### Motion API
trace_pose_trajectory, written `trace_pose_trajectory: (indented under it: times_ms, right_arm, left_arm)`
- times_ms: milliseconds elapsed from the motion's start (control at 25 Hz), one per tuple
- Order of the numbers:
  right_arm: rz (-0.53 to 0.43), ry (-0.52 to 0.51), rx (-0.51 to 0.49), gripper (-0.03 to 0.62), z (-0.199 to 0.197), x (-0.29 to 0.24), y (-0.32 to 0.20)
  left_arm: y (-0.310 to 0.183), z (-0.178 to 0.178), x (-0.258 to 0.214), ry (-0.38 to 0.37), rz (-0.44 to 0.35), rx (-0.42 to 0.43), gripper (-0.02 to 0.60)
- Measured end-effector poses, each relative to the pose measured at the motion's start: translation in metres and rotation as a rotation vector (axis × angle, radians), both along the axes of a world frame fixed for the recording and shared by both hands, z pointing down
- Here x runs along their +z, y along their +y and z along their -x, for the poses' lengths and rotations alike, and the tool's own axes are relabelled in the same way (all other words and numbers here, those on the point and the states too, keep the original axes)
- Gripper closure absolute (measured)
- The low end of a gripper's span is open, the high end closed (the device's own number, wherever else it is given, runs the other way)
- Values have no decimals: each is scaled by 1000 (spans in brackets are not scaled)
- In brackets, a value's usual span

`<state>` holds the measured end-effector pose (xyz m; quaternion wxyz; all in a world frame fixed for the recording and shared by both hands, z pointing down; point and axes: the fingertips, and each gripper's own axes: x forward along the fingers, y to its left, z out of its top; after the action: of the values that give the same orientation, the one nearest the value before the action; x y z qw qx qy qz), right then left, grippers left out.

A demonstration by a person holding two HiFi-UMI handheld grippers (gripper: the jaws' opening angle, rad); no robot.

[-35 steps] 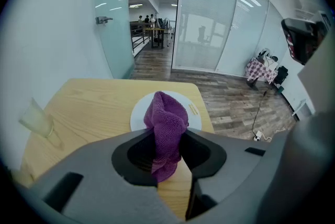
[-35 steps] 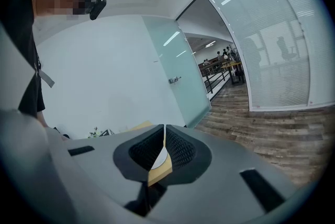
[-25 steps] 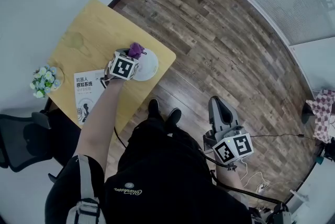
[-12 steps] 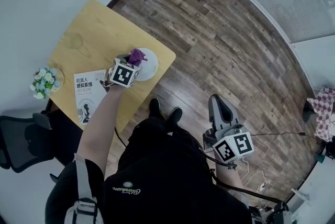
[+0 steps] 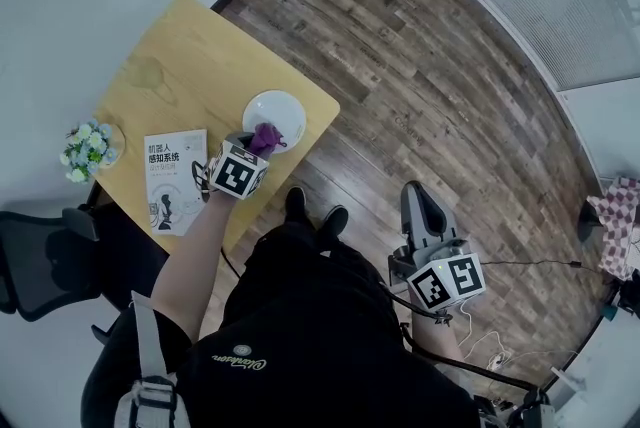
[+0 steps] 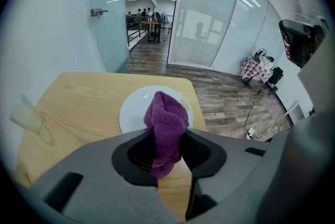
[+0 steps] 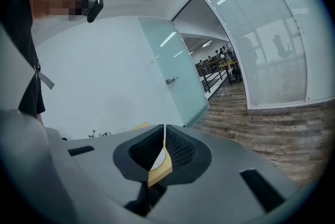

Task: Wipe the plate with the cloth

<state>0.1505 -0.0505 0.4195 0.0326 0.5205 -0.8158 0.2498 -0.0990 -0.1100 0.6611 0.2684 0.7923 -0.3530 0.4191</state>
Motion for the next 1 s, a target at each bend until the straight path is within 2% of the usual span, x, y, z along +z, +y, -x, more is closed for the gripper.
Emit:
trace_pose_trajectory:
  times_ms: [280, 680, 1000]
  right_arm:
    - [-6, -3, -4, 579, 1, 1, 0]
    - [-2, 3, 11, 579, -2, 0, 2]
    - [8, 6, 45, 579, -13, 2, 7]
  left_arm:
    - [6, -1, 1, 10, 10, -9, 456]
    - [-86, -8, -10, 22, -66, -65, 456]
    - [-98, -11, -1, -15, -46, -50, 456]
